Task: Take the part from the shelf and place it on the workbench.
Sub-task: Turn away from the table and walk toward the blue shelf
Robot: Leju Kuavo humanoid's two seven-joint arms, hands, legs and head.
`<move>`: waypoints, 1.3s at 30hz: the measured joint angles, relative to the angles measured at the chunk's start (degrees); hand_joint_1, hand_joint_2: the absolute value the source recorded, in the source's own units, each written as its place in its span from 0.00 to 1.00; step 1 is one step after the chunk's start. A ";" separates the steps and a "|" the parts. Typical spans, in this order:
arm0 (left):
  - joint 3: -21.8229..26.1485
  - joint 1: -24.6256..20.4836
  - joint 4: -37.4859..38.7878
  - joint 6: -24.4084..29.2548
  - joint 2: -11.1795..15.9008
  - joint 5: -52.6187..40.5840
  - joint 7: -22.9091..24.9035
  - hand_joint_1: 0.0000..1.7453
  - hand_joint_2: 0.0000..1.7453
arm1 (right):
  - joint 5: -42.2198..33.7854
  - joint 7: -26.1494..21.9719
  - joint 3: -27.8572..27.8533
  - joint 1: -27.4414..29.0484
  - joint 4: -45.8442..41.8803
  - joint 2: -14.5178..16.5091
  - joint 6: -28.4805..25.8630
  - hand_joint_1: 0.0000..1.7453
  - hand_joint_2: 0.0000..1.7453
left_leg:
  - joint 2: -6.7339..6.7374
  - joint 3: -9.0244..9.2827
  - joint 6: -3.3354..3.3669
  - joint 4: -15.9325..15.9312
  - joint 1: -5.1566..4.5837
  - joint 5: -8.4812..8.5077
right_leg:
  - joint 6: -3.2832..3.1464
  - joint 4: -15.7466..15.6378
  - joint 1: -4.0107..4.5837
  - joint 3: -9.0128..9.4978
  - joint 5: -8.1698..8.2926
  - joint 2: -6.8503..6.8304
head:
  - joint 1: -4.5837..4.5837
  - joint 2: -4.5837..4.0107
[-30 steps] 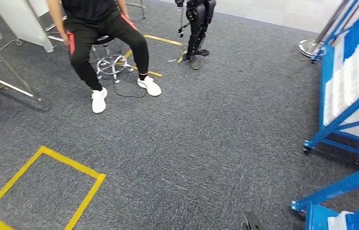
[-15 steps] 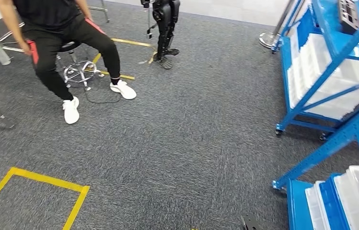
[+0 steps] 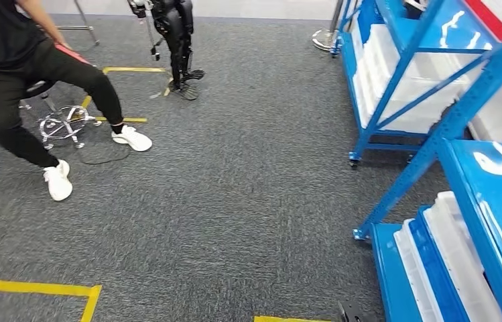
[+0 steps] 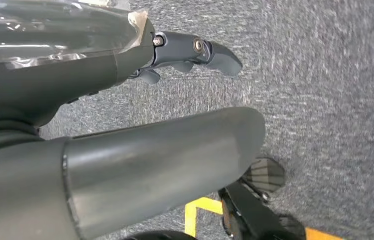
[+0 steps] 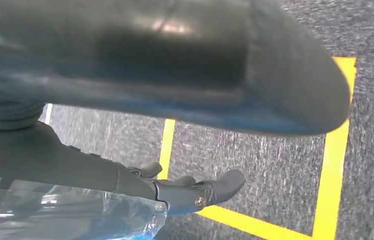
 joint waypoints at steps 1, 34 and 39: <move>0.02 0.09 0.03 -0.03 0.03 0.04 0.00 0.00 0.00 | 0.00 -0.01 -0.01 0.06 0.01 0.01 0.04 0.00 0.00 | -0.29 -1.37 -0.02 2.39 0.02 -0.48 | -0.01 0.02 0.09 0.00 0.00 0.76 | -0.01 0.00; 0.04 0.22 0.17 1.68 -0.11 -0.01 0.09 0.00 0.00 | 1.61 -0.73 -0.15 0.07 0.01 -0.11 -0.61 0.00 0.00 | -0.63 -0.72 0.15 0.15 0.21 2.35 | -0.11 0.78 0.22 -0.37 -0.13 2.41 | -0.10 -0.01; 0.02 0.20 0.20 1.68 -0.15 -0.03 0.13 0.00 0.00 | 1.71 -0.75 -0.17 -0.06 -0.01 -0.10 -0.61 0.00 0.00 | -4.21 4.48 0.45 -11.95 0.52 7.52 | 1.05 1.21 0.53 -0.97 0.00 5.70 | -0.02 -0.01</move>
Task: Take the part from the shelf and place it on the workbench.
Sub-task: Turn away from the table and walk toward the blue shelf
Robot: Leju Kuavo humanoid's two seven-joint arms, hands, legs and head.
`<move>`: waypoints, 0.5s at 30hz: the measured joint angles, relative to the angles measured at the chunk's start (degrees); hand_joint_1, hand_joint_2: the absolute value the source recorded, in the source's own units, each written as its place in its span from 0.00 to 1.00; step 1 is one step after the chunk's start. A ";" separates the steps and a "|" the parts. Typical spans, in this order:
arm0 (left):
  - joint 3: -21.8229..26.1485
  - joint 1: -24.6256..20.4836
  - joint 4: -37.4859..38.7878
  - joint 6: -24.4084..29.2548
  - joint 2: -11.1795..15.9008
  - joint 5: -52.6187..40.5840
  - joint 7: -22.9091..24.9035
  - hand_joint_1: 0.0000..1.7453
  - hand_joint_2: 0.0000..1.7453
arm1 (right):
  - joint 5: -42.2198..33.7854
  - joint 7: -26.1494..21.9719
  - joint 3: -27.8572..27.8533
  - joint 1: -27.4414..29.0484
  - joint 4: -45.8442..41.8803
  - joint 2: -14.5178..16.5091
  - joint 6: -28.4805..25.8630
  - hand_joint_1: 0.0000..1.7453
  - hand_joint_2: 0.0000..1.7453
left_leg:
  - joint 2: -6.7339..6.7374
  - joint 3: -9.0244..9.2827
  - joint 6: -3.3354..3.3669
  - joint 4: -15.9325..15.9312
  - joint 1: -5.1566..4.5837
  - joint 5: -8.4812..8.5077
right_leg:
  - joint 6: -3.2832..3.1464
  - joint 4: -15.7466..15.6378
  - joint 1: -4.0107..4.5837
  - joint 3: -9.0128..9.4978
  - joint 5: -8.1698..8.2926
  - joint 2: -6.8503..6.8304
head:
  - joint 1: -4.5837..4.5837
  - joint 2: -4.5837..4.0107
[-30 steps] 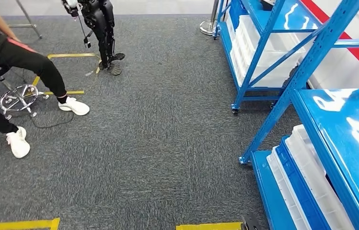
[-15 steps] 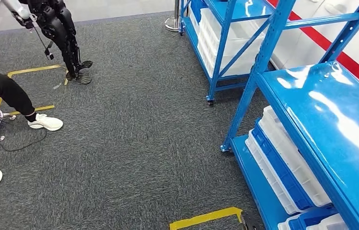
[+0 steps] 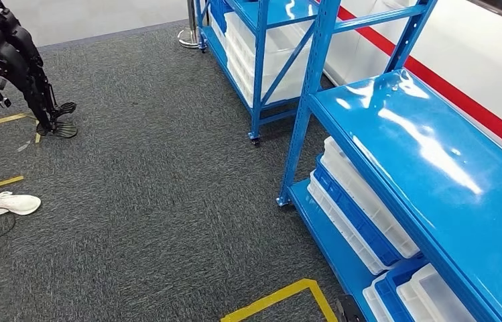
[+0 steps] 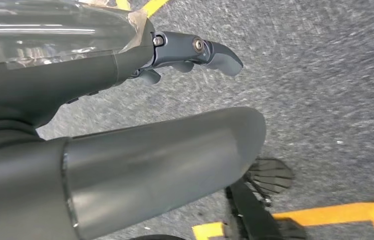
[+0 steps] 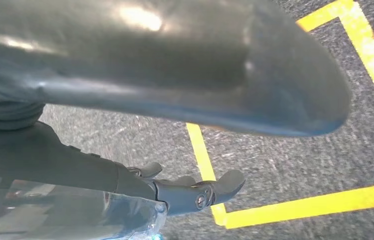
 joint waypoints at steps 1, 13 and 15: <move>0.00 -0.03 0.00 0.00 -0.03 0.00 0.01 0.00 0.00 | 0.01 0.00 -0.01 0.11 0.01 -0.02 0.00 0.00 0.00 | 0.67 -0.01 0.45 -0.09 -0.17 0.18 | 0.43 -0.14 -0.17 -0.34 0.17 0.51 | 0.01 0.00; 0.02 -0.15 -0.01 0.23 0.07 -0.11 0.09 0.00 0.00 | 0.37 -0.10 0.02 -0.04 0.01 -0.02 -0.08 0.00 0.00 | 8.76 0.93 1.60 -0.89 -0.96 0.02 | 1.96 2.37 -0.41 -1.34 -0.73 -9.49 | 0.20 0.01; 0.02 -0.19 -0.02 0.48 0.09 -0.15 0.13 0.00 0.00 | 0.50 -0.20 0.02 -0.20 0.00 -0.03 -0.11 0.00 0.00 | 9.73 1.44 0.92 -1.17 -1.12 -0.24 | 1.18 0.07 0.01 -0.11 -0.34 -10.38 | 0.17 0.00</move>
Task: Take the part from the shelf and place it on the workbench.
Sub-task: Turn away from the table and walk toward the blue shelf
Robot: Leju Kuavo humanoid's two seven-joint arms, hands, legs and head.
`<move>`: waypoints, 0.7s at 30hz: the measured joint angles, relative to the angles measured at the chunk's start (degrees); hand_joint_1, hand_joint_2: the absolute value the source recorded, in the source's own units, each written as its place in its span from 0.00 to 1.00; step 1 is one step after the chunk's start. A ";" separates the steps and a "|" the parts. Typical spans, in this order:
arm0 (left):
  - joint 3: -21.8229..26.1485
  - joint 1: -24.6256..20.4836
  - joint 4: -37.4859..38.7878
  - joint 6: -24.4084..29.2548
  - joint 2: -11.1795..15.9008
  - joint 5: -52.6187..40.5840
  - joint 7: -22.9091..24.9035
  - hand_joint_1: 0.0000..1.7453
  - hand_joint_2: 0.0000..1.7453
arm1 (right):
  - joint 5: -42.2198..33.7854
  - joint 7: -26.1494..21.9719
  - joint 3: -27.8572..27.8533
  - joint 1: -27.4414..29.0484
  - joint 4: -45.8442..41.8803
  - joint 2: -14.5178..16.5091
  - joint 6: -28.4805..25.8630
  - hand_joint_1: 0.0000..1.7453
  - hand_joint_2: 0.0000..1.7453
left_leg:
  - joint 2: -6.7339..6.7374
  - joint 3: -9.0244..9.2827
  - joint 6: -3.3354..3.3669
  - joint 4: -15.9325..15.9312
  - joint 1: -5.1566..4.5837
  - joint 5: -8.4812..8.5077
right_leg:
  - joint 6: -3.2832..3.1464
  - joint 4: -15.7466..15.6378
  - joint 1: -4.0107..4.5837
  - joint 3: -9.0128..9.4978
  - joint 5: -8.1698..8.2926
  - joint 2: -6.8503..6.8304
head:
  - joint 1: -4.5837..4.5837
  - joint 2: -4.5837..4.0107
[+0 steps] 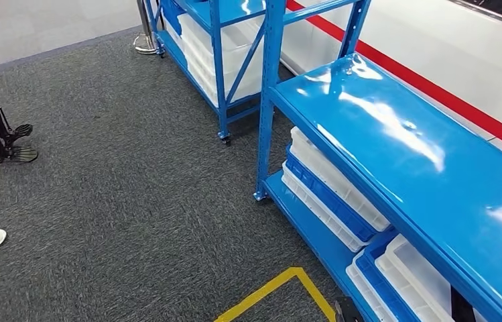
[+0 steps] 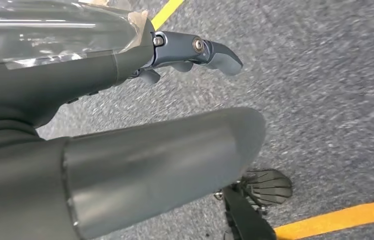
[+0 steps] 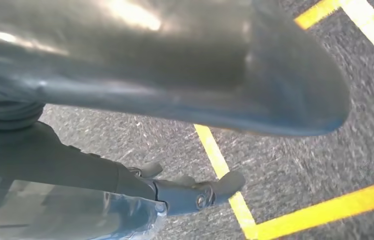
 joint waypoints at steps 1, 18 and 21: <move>0.00 -0.04 -0.01 0.12 -0.04 -0.04 0.02 0.00 0.00 | 0.11 -0.04 0.00 0.00 -0.01 -0.02 -0.01 0.00 0.00 | 0.51 0.25 -0.36 -0.20 0.00 -0.07 | -0.43 -0.21 0.23 -0.12 0.08 0.45 | 0.04 0.00; -0.02 -0.15 0.02 0.55 -0.10 -0.29 0.10 0.00 0.00 | 0.85 -0.10 -0.07 0.40 0.02 -0.21 -0.02 0.00 0.00 | -8.52 -1.45 0.20 0.19 0.43 1.47 | -1.23 -0.46 0.11 -0.24 0.64 11.00 | -0.28 0.01; -0.02 -0.27 0.02 0.57 -0.12 -0.31 0.08 0.00 0.00 | 0.86 -0.11 -0.05 0.45 0.02 -0.17 -0.02 0.00 0.00 | -6.36 -1.22 1.37 -0.63 0.47 2.02 | -1.30 5.51 0.13 -3.47 -2.22 6.34 | -0.14 0.00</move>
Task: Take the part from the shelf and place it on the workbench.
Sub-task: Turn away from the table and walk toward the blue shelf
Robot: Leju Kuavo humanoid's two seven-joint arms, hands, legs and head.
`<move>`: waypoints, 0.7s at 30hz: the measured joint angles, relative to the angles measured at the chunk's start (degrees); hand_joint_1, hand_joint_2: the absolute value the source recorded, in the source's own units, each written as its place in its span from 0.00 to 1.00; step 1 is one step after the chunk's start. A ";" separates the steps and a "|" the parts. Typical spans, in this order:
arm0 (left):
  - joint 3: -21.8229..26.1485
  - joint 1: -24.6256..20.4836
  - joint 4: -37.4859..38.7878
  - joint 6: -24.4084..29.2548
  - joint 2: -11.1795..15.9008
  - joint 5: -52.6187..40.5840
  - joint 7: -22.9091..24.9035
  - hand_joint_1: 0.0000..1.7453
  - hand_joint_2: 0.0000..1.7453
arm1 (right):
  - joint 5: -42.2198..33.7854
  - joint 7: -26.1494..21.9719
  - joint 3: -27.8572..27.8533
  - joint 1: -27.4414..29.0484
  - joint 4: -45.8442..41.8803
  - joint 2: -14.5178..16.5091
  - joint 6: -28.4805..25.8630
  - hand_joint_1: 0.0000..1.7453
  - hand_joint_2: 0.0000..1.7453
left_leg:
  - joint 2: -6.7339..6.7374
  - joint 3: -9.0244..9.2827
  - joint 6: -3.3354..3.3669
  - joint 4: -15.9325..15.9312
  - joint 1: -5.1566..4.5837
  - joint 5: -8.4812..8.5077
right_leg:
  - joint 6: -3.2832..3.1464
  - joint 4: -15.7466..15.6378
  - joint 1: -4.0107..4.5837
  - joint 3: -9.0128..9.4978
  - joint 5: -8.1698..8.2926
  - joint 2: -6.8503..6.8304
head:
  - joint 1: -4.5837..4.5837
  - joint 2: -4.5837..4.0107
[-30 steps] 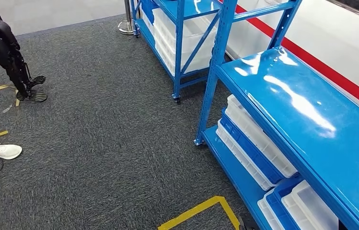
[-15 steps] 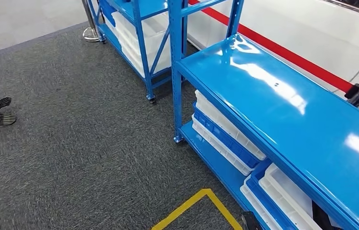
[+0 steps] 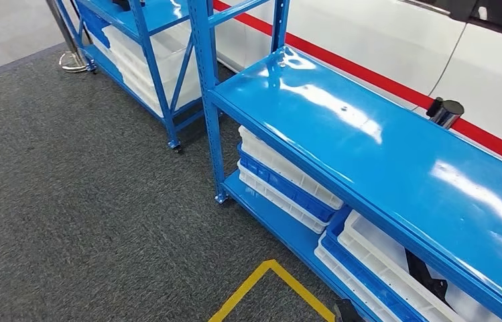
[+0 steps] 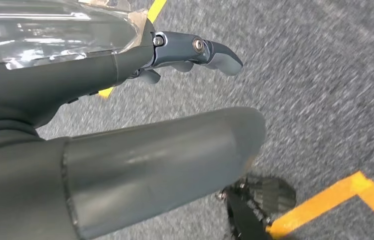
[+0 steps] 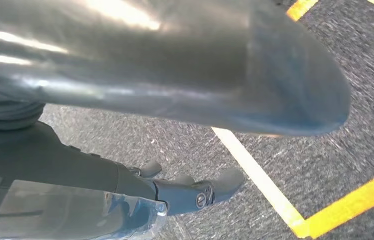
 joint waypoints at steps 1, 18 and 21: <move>0.00 0.05 0.00 0.01 0.03 -0.01 -0.01 0.00 0.00 | 0.01 -0.01 0.01 -0.11 0.00 0.02 0.00 0.00 0.00 | 0.79 -0.04 0.15 -0.05 -0.06 -0.01 | -0.11 3.96 -0.04 -2.00 -1.66 -1.20 | 0.05 0.00; -0.01 0.15 0.02 0.29 -0.13 -0.15 -0.06 0.00 0.00 | 0.86 -1.01 -0.04 -0.37 0.00 -0.04 -1.58 0.00 0.00 | 0.69 -6.10 -2.97 15.60 0.24 -9.20 | -1.09 -6.37 -0.79 4.49 2.18 -1.15 | -0.37 0.00; 0.00 0.25 0.02 0.67 -0.09 -0.15 0.04 0.00 0.00 | 0.86 -1.02 -0.08 -0.17 0.00 -0.01 -2.82 0.00 0.00 | -0.02 -5.47 -2.71 12.50 0.38 -5.15 | -1.06 -6.33 -0.70 4.81 2.16 1.26 | -0.38 0.00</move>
